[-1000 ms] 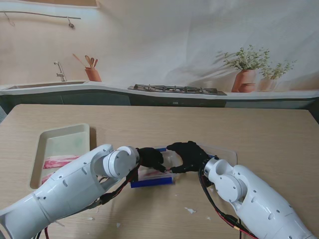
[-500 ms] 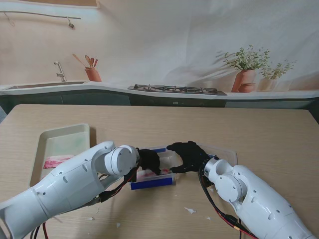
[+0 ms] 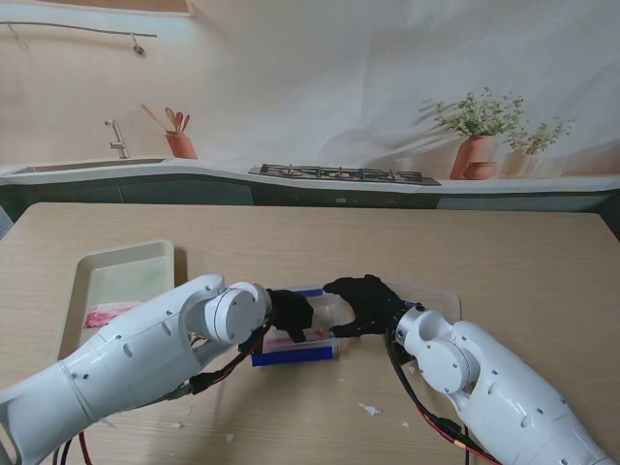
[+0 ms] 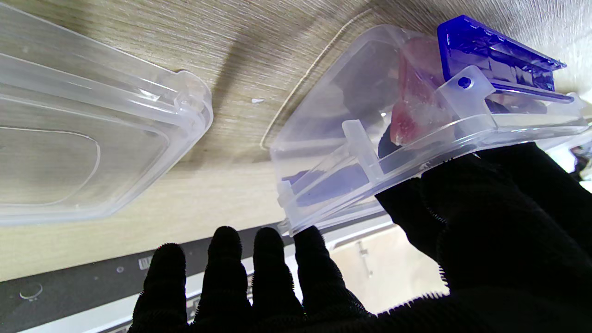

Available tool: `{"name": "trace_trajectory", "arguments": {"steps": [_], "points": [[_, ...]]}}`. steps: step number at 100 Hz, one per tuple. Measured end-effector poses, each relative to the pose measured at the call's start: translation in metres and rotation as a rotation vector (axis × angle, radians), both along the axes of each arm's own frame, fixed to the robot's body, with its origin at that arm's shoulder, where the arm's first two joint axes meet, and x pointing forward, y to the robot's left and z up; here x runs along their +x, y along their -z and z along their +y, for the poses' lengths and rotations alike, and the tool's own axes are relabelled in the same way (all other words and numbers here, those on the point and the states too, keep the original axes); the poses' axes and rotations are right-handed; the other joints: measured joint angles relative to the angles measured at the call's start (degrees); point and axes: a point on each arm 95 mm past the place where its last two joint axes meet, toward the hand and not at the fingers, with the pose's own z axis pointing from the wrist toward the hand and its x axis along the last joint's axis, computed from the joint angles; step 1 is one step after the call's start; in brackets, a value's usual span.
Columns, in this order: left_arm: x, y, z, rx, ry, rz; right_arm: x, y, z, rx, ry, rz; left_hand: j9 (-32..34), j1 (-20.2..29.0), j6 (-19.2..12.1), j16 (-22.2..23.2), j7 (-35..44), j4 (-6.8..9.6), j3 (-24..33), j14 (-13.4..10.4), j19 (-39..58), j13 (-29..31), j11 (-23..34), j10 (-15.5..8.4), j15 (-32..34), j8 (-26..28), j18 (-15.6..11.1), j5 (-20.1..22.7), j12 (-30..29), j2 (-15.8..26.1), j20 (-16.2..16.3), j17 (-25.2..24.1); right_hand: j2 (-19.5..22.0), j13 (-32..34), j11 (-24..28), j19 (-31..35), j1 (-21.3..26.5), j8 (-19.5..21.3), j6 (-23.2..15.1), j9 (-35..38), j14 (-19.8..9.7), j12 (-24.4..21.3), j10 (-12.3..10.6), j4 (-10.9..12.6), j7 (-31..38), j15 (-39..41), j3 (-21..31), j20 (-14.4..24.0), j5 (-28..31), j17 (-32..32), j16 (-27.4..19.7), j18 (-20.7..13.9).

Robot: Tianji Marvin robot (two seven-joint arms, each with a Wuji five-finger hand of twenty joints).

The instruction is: Separate the bacon slices onto the tray

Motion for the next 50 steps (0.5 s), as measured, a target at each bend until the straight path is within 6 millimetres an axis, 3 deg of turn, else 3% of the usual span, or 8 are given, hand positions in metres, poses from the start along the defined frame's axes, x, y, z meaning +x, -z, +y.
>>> {"name": "trace_trajectory", "arguments": {"steps": [15, 34, 50], "points": [[-0.0001, -0.0002, -0.0002, -0.002, 0.008, 0.002, 0.0000, -0.0001, -0.0001, 0.000, 0.000, 0.000, 2.34, 0.75, -2.21, 0.00, 1.30, -0.01, -1.60, -0.01, -0.07, 0.00, -0.11, -1.16, 0.00, -0.09, 0.00, 0.92, -0.02, -0.32, -0.22, -1.01, 0.00, 0.00, 0.00, 0.00, -0.01, 0.00, 0.00, 0.00, 0.00, 0.01, 0.00, 0.00, 0.01, 0.00, 0.00, 0.00, 0.00, 0.00, 0.00, 0.00], [-0.0009, 0.0015, -0.0006, -0.002, 0.024, 0.006, 0.0001, -0.0002, -0.0003, 0.000, 0.001, 0.000, 8.49, 2.90, -6.24, -0.85, 1.37, -0.02, -3.03, -0.06, -2.27, -0.02, -13.06, -1.51, -2.95, -3.92, 0.00, 7.13, -4.45, 0.35, -0.36, -1.98, 0.00, 0.00, 0.00, 0.00, -0.01, 0.00, 0.00, 0.00, 0.00, 0.01, 0.00, 0.00, 0.04, 0.00, 0.00, 0.00, 0.01, 0.00, 0.00, 0.00], [-0.0012, 0.0012, 0.0018, 0.017, 0.052, -0.012, 0.0001, -0.0002, -0.0001, 0.000, 0.000, -0.001, 10.11, 3.62, -6.91, -2.31, 0.74, -0.02, -4.37, -0.61, -2.40, -0.02, -20.34, -1.75, -4.44, -4.75, -0.54, 7.42, -8.33, 1.78, -0.81, -2.05, 0.00, 0.00, 0.00, 0.00, -0.01, 0.00, 0.00, 0.01, 0.00, 0.01, 0.00, 0.00, 0.04, 0.00, 0.00, 0.00, 0.01, 0.00, 0.00, 0.00]]}}
